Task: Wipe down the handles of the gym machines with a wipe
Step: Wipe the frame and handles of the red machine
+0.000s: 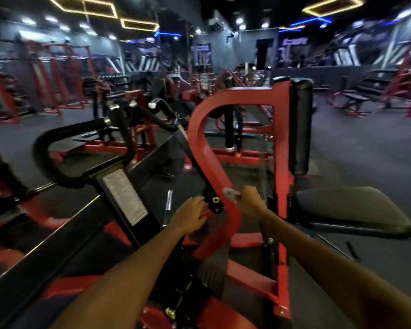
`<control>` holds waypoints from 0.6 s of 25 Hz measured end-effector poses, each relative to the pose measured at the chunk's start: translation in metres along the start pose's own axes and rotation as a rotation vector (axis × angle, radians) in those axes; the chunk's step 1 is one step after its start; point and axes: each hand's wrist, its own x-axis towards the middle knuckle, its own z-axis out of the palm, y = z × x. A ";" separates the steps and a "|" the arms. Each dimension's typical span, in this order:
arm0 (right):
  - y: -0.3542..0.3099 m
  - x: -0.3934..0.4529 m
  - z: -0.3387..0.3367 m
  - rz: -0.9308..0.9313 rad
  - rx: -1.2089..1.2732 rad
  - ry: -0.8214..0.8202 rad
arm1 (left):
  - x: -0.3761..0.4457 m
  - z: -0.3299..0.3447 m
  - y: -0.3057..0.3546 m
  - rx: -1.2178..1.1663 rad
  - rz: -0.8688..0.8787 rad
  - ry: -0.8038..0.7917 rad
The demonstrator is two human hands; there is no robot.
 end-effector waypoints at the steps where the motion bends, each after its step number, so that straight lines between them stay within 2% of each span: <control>1: 0.003 0.008 -0.005 0.027 -0.007 0.041 | 0.020 -0.003 -0.002 0.018 0.052 0.014; 5: 0.021 0.049 -0.007 0.128 -0.100 0.094 | 0.103 -0.022 -0.025 0.037 0.227 0.096; 11: 0.003 0.077 -0.006 0.114 -0.120 0.268 | 0.200 -0.059 -0.055 -0.021 0.177 0.355; 15: -0.008 0.114 0.007 0.127 -0.152 0.439 | 0.252 -0.073 -0.077 0.028 0.329 0.496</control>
